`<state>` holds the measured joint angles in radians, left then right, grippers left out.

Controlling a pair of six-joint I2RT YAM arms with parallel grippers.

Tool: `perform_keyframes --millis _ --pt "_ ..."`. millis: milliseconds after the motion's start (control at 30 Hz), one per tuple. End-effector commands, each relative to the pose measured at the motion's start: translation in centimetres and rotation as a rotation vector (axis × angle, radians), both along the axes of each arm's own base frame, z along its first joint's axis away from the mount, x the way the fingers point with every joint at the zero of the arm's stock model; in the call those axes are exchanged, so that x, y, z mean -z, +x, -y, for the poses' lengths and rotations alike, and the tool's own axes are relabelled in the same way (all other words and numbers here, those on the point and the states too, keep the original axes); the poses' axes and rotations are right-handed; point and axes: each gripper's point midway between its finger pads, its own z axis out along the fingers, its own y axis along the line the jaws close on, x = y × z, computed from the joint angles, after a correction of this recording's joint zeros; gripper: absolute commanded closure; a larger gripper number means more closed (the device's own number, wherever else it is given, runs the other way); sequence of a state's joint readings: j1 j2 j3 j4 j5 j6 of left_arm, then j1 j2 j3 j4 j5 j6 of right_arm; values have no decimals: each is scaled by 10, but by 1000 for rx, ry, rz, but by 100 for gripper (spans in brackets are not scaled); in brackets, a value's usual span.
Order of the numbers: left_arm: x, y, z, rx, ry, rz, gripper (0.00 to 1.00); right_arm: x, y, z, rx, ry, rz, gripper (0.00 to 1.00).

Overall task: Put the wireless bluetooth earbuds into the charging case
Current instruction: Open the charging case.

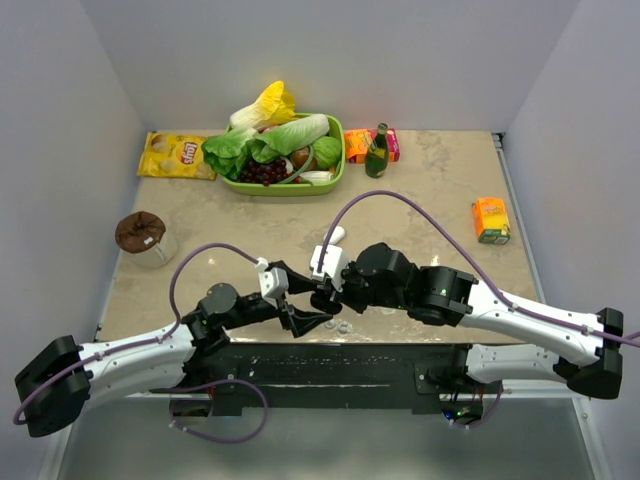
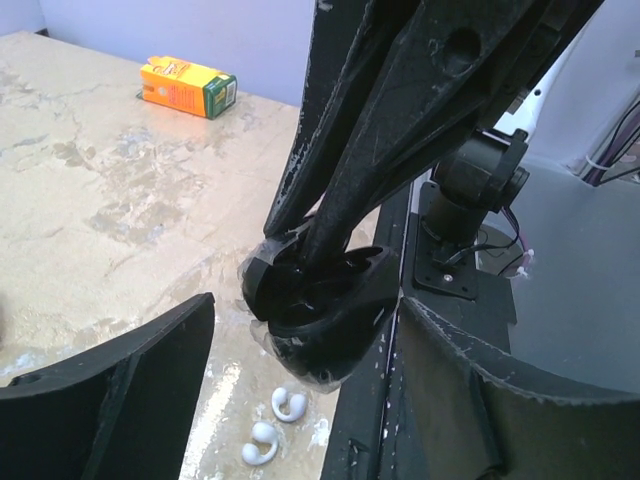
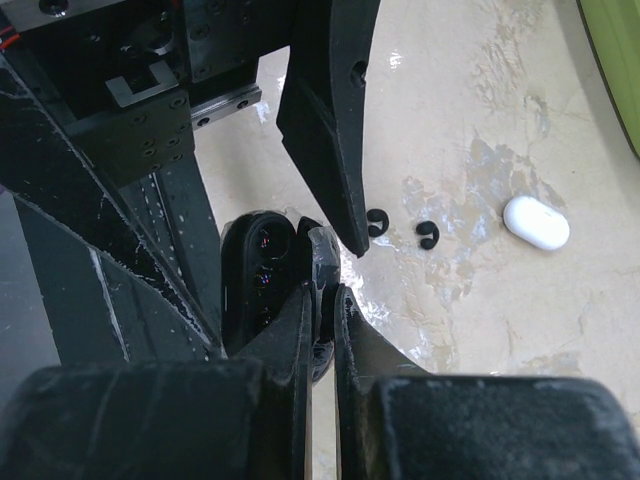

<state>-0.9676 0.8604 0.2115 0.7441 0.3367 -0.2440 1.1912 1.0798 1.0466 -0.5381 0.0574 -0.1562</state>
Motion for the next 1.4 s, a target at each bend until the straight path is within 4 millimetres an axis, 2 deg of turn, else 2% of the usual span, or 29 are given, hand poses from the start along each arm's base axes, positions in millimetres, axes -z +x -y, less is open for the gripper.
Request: perform_keyframes --millis 0,233,467,700,800,867,1033,1100,1200,1233,1333,1367 --pt "-31 0 0 12 -104 48 20 -16 1 -6 6 67 19 100" --pt "-33 -2 -1 50 -125 10 16 -20 2 -6 11 77 30 100" --pt "-22 -3 2 101 -114 -14 26 -21 1 -7 3 87 25 100" --pt "-16 -4 3 123 -117 -35 28 -23 0 -7 -2 93 24 100" --pt "-18 -5 3 131 -118 -25 35 -22 0 -8 -2 93 24 100" --pt "-19 -5 3 138 -118 -18 43 -22 0 -8 -4 93 23 100" --pt "-23 -5 3 137 -130 -13 41 -20 -1 -9 -8 85 18 100" --pt "-23 -5 3 144 -129 -8 43 -20 -1 -9 -11 85 17 100" --pt "-21 -7 4 155 -120 -7 65 -19 -1 -10 -13 83 14 100" --pt "-20 -7 4 159 -118 -6 79 -18 -1 -10 -13 80 13 100" --pt "-19 -8 4 162 -118 -8 97 -16 -2 -10 -14 75 9 100" --pt "-19 -8 4 161 -118 -8 99 -17 -2 -11 -17 78 9 100"
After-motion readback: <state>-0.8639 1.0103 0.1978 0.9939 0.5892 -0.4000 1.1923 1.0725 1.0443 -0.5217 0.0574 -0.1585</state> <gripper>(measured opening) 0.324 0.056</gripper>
